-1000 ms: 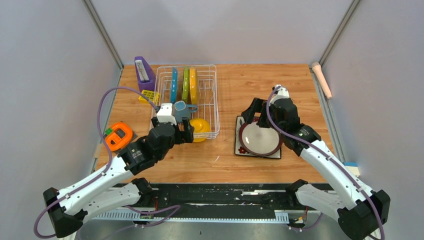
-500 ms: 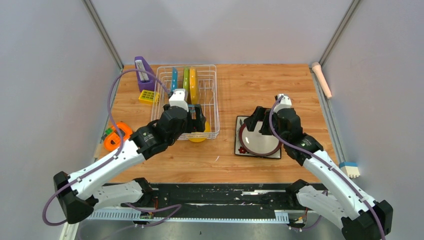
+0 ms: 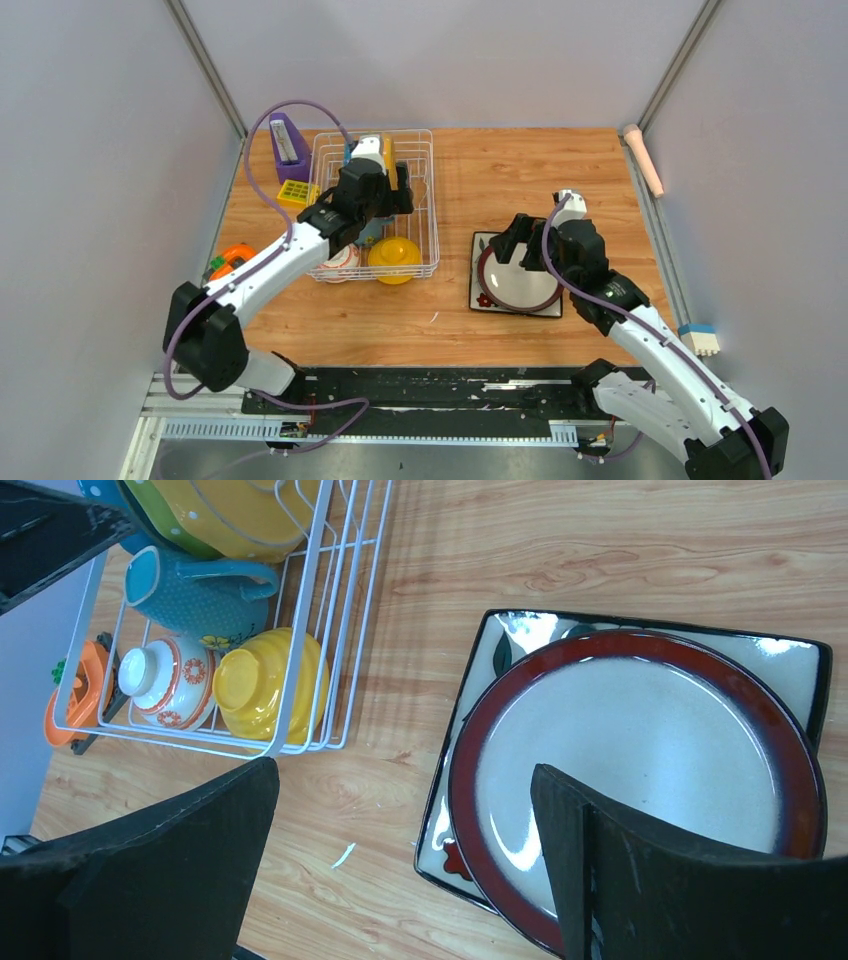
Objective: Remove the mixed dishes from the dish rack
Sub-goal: Pick up the plate from the dish rack.
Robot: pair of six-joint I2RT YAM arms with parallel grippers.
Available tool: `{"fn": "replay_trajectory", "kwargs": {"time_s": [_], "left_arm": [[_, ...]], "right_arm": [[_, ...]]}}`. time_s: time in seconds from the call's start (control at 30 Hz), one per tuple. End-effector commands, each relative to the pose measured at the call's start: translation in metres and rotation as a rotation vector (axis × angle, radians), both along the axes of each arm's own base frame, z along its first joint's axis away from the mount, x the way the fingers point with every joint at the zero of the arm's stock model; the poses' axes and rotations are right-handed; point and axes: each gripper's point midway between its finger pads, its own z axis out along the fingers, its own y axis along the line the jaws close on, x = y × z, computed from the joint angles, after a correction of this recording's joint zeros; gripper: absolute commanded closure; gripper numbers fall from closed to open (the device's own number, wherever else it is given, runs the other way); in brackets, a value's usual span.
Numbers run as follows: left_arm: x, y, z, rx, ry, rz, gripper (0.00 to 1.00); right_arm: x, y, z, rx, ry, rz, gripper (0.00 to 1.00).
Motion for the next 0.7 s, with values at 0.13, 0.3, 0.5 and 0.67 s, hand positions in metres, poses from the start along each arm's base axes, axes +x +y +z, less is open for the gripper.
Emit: {"fn": "replay_trajectory", "kwargs": {"time_s": [0.13, 0.3, 0.5, 0.67], "left_arm": [[0.047, -0.017, 0.001, 0.032, -0.076, -0.005, 0.02], [0.067, 0.0, -0.018, 0.105, -0.058, 0.11, 0.01], [0.083, -0.003, -0.027, 0.114, -0.056, 0.13, 0.01], [0.096, -0.006, -0.026, 0.1, -0.07, 0.163, 0.03]], "right_arm": [[0.008, -0.007, 0.009, -0.027, -0.068, -0.037, 0.0], [0.012, -0.019, 0.006, -0.061, -0.078, -0.094, 0.0], [0.016, -0.026, -0.002, -0.097, -0.066, -0.132, 0.0], [0.02, -0.026, -0.011, -0.122, -0.042, -0.14, 0.0]]}}
